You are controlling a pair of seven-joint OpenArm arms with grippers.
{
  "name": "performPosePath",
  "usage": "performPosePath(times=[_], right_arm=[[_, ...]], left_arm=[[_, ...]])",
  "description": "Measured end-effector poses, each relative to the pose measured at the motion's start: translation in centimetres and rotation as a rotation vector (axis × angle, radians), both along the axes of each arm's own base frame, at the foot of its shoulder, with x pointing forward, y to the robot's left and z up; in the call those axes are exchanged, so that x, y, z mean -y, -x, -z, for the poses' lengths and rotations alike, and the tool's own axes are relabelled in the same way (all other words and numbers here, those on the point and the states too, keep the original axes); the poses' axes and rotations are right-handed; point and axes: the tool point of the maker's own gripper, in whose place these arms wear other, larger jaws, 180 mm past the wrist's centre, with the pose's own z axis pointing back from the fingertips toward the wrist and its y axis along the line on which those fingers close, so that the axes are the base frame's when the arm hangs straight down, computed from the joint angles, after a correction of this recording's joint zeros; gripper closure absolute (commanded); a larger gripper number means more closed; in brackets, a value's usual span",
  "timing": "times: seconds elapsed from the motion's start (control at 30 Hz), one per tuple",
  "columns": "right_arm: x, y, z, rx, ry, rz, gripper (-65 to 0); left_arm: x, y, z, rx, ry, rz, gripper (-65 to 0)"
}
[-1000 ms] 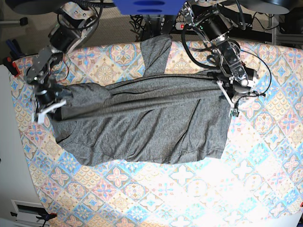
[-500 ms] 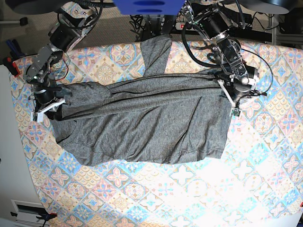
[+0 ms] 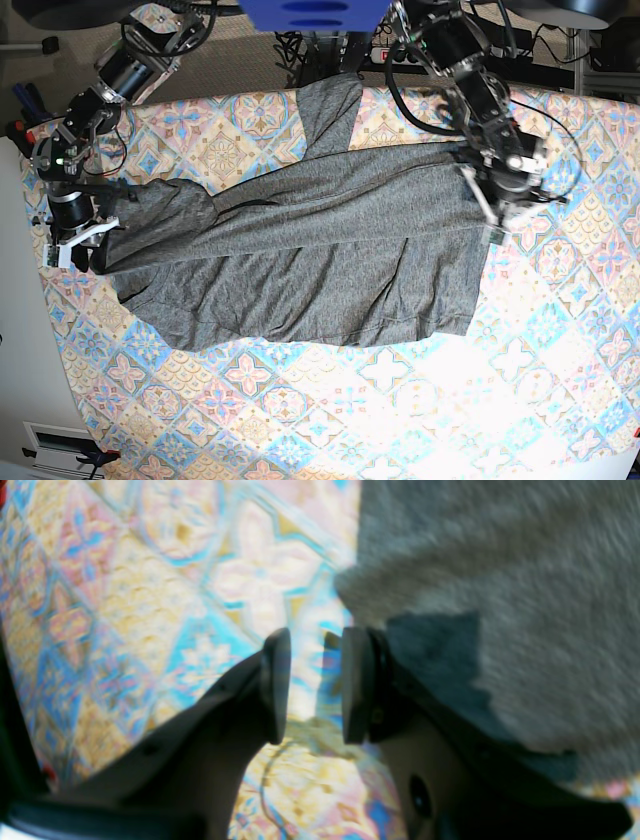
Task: Layout the t-shirt on the table in an organized manner, then fold the t-shirt properly
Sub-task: 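Drag the held edges with both grippers, folding the shirt lengthwise, then release the shirt and lift both grippers off the fabric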
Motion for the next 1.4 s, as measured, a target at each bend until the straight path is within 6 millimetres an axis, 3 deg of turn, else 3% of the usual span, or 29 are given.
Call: performPosePath(times=[0.1, 0.23, 0.37, 0.47, 0.6, 0.8, 0.87, 1.07, 1.23, 1.3, 1.4], right_arm=[[-0.3, 0.2, 1.5, -0.029, -0.034, -0.003, -16.8], [-0.9, 1.2, 5.6, -0.126, -0.113, 0.007, -17.2], [-1.6, 1.7, 7.4, -0.165, -0.158, 0.001, -24.1], [-1.5, 1.7, 7.2, -0.158, -0.153, 0.002, -28.6], [-1.3, 1.6, 6.4, -0.144, -0.131, 0.003, -25.8], [1.0, 0.4, -0.8, 0.026, 0.008, 0.031, -23.1], [1.4, 0.3, -2.3, 0.058, 0.037, 0.035, -23.2], [1.0, 0.1, -0.9, 0.029, 0.005, 0.029, -23.4], [-3.3, -0.5, 4.8, -0.137, -0.061, -0.114, -23.4], [-2.7, -2.0, 3.9, -0.13, -0.039, -0.15, -23.4], [0.1, -5.9, -0.2, -0.025, -0.008, -0.104, -23.4]], left_arm=[[0.5, 0.4, 0.4, -0.016, 0.004, 0.021, -17.5], [0.4, 0.3, 0.3, -0.012, 0.001, 0.015, -17.5], [0.4, 0.3, 0.3, -0.011, 0.001, 0.015, -17.5], [0.4, 0.3, 0.3, -0.009, 0.001, 0.015, -17.5], [0.4, 0.3, 0.3, -0.009, 0.001, 0.015, -17.5], [0.4, 0.3, 0.3, -0.011, 0.001, 0.015, -17.5], [0.4, 0.3, 0.3, -0.009, 0.001, 0.015, -17.5], [0.4, 0.3, 0.3, -0.01, 0.001, 0.016, -17.5], [0.4, -0.2, -0.1, 0.001, -0.001, 0.015, -17.6], [0.4, -1.5, -0.9, 0.031, 0.0, 0.014, -17.6], [0.3, -3.8, -2.8, 0.096, -0.004, 0.013, -22.1]])
